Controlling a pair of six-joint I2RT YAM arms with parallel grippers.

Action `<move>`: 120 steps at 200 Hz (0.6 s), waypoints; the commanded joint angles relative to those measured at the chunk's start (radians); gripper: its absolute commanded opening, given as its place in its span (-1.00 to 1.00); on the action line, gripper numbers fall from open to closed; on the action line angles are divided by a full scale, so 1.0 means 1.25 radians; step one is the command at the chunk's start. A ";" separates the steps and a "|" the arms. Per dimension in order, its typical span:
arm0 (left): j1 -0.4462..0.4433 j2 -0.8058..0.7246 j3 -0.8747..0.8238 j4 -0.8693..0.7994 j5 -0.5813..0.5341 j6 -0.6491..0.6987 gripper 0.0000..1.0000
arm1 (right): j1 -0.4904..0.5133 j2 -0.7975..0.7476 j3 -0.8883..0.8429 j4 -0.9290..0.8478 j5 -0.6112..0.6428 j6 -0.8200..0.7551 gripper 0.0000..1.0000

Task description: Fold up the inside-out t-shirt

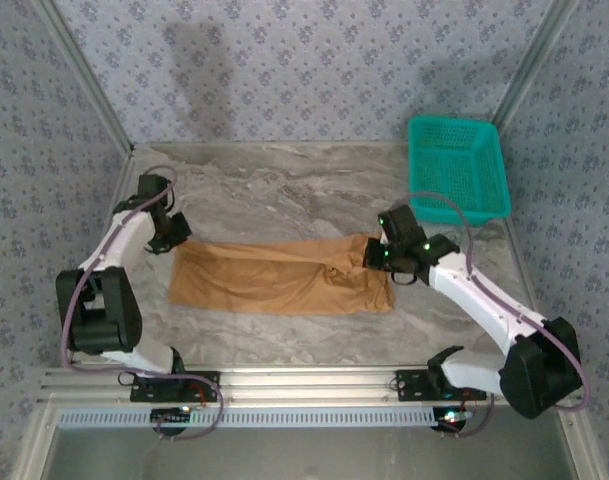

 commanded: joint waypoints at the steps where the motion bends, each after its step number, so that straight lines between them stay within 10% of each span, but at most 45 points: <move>1: 0.005 -0.028 -0.052 -0.001 -0.009 -0.028 -0.84 | 0.016 -0.019 -0.078 0.039 0.034 0.091 -0.70; 41: -0.041 -0.055 -0.073 -0.048 -0.085 -0.050 -0.39 | 0.049 -0.060 -0.090 -0.016 0.074 0.125 0.01; 73: -0.163 -0.081 0.012 -0.087 -0.210 -0.054 -0.44 | 0.057 -0.013 0.003 0.015 0.069 0.134 0.01; 120: -0.192 0.034 -0.024 0.115 -0.014 -0.111 -0.47 | 0.054 0.264 0.114 0.094 0.041 0.142 -0.08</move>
